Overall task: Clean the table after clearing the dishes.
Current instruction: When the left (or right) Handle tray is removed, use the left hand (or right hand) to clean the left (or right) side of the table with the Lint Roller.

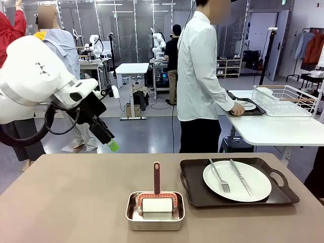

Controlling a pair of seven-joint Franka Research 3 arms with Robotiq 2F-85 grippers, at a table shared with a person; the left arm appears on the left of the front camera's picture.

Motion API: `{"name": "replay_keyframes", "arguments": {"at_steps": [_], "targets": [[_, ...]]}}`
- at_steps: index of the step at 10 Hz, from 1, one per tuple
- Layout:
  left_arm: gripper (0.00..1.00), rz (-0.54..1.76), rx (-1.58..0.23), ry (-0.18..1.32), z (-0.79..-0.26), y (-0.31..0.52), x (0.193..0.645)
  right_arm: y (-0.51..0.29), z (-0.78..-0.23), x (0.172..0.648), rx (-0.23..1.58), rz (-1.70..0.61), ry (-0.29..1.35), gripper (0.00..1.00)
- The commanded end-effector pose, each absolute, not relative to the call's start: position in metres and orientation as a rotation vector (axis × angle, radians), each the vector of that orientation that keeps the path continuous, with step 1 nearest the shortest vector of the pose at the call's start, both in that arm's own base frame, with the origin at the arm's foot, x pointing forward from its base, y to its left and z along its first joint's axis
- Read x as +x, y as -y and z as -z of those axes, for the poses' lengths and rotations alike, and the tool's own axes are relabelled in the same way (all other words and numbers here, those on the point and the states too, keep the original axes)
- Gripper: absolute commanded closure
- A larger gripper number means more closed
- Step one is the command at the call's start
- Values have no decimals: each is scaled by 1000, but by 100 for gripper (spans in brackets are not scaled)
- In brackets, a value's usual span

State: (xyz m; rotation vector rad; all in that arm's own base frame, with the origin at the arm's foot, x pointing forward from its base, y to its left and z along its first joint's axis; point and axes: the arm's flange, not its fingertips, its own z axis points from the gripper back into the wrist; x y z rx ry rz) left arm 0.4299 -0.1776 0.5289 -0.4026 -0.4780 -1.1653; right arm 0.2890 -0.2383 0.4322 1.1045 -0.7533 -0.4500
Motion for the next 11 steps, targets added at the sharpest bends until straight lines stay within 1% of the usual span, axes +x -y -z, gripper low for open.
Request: {"name": "replay_keyframes", "arguments": {"at_steps": [1, 3, 4, 6, 9, 11], "targets": [[0, 1164, -401, 470, -530, 177, 423, 239, -435, 288, 1116, 451, 767, 0], [0, 1163, -403, 482, -530, 176, 430, 239, -435, 288, 1116, 451, 767, 0], [0, 1260, -323, 385, -528, 189, 439, 239, -435, 288, 1116, 451, 767, 0], [0, 1425, -290, 277, -535, 240, 468, 239, -435, 288, 1116, 451, 767, 0], [0, 1543, -223, 150, -533, 308, 491, 239, -435, 288, 1116, 451, 767, 0], [0, 1560, -213, 97, -522, 343, 501, 239, -435, 288, 1116, 451, 767, 0]]}}
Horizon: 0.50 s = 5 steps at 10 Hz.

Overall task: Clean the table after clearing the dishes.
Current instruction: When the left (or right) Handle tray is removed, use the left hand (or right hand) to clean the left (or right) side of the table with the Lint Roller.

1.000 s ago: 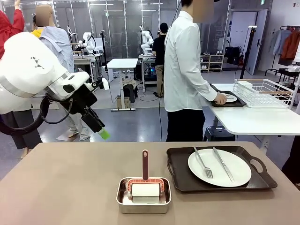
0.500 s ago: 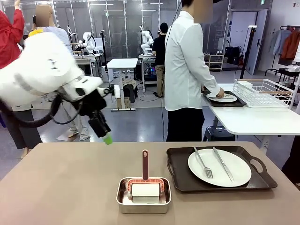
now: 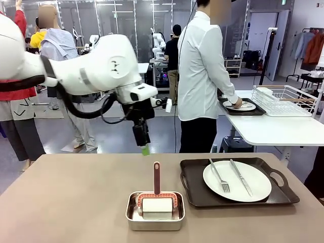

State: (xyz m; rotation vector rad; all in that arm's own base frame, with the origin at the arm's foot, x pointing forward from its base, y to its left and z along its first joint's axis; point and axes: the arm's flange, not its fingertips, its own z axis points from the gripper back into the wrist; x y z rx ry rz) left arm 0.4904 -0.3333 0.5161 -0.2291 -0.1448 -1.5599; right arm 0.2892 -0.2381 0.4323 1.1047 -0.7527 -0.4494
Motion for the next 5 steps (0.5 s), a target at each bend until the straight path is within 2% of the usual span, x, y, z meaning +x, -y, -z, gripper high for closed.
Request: {"name": "replay_keyframes", "arguments": {"at_steps": [1, 5], "targets": [[0, 1550, -211, 68, -518, 359, 505, 239, -435, 288, 1116, 451, 767, 0], [0, 1494, -190, -60, -483, 387, 523, 239, -435, 288, 1116, 451, 767, 0]]}}
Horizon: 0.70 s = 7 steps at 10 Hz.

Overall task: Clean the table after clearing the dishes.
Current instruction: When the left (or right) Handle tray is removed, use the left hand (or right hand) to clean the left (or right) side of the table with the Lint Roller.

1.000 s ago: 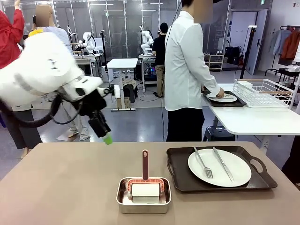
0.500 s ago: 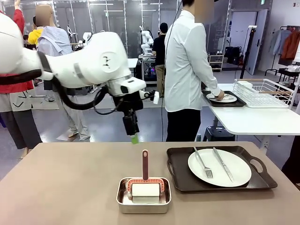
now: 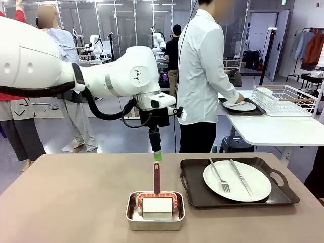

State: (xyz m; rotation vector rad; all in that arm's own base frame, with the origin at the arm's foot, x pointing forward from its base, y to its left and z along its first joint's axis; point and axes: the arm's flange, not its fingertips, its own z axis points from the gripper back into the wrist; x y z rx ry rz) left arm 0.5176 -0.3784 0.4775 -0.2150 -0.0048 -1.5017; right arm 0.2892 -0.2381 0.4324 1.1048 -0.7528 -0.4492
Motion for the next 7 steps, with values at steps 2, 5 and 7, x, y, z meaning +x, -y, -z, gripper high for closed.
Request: {"name": "replay_keyframes", "arguments": {"at_steps": [2, 5, 7], "targets": [[0, 1519, -195, -90, -469, 390, 524, 239, -435, 288, 1116, 451, 767, 0], [0, 1518, -214, -133, -448, 393, 518, 239, -435, 288, 1116, 451, 767, 0], [0, 1527, -217, -165, -434, 393, 507, 239, -435, 288, 1116, 451, 767, 0]]}}
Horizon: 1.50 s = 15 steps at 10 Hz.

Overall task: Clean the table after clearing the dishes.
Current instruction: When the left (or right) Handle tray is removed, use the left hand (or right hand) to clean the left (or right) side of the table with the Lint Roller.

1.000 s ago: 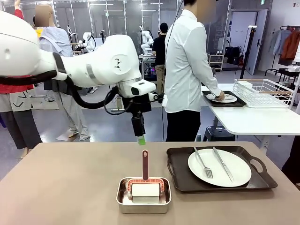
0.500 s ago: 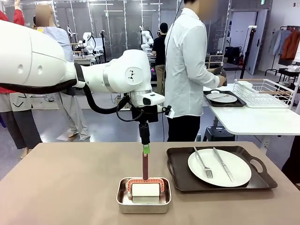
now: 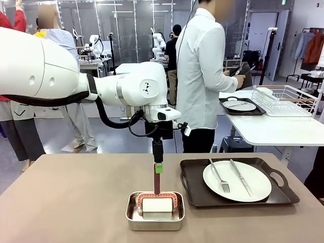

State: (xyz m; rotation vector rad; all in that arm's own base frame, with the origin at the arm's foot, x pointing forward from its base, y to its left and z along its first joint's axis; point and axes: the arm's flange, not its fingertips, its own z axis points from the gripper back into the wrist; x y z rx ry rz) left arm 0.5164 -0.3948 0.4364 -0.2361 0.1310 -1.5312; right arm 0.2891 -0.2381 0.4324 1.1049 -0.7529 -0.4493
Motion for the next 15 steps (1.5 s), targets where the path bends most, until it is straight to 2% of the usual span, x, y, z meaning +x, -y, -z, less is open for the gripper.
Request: {"name": "replay_keyframes", "arguments": {"at_steps": [1, 6, 7, 8, 9, 10, 12, 13, 14, 15], "targets": [[0, 1534, -220, -171, -429, 394, 504, 239, -435, 288, 1116, 451, 767, 0], [0, 1544, -236, -260, -402, 393, 492, 239, -435, 288, 1116, 451, 767, 0], [9, 1540, -247, -258, -398, 394, 491, 239, -435, 288, 1116, 451, 767, 0], [53, 1555, -267, -249, -395, 394, 491, 239, -435, 288, 1116, 451, 767, 0], [67, 1553, -266, -232, -396, 394, 491, 239, -435, 288, 1116, 451, 767, 0], [100, 1553, -260, -235, -396, 394, 490, 239, -435, 288, 1116, 451, 767, 0], [100, 1549, -256, -242, -398, 393, 490, 239, -435, 288, 1116, 451, 767, 0], [86, 1546, -257, -236, -399, 393, 492, 239, -435, 288, 1116, 451, 767, 0], [96, 1543, -256, -235, -401, 393, 492, 239, -435, 288, 1116, 451, 767, 0], [100, 1544, -256, -231, -403, 392, 493, 239, -435, 288, 1116, 451, 767, 0]]}}
